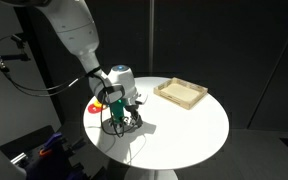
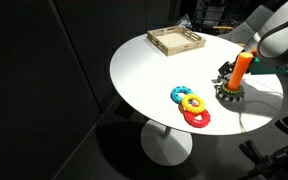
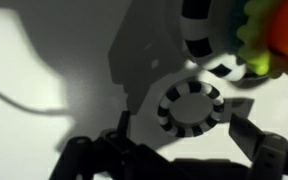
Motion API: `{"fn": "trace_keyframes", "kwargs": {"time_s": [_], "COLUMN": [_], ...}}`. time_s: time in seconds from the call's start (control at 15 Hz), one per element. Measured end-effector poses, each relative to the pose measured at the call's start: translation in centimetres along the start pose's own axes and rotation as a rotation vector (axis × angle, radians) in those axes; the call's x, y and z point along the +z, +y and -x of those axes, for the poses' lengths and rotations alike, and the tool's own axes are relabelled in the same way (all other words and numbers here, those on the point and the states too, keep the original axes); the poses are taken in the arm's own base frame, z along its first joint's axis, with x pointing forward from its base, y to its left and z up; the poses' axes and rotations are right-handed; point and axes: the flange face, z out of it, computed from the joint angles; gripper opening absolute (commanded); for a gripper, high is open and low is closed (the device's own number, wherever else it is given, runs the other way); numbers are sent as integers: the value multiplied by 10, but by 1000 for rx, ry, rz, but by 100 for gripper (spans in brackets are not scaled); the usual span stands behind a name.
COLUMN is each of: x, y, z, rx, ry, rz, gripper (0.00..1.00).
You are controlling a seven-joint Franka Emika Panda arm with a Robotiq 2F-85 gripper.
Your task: Pick up the white and black striped ring and place it on the ring stacking stand
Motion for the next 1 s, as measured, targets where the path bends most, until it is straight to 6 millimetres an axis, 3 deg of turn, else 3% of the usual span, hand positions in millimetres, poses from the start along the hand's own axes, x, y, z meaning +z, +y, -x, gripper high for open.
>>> {"fn": "trace_keyframes", "kwargs": {"time_s": [0.4,0.53,0.73,0.8,1.0], "x": [3,5,6,6,2], "y": [-5,-6,-3,-1,0], "z": [3,4,4,3,-1], "rx": [-30,-38,-46,-48,-56], "ry": [-5,-7,-5,-3,9], "rz": [8,16,32,39,48], "gripper": [100,72,49,43,42]}}
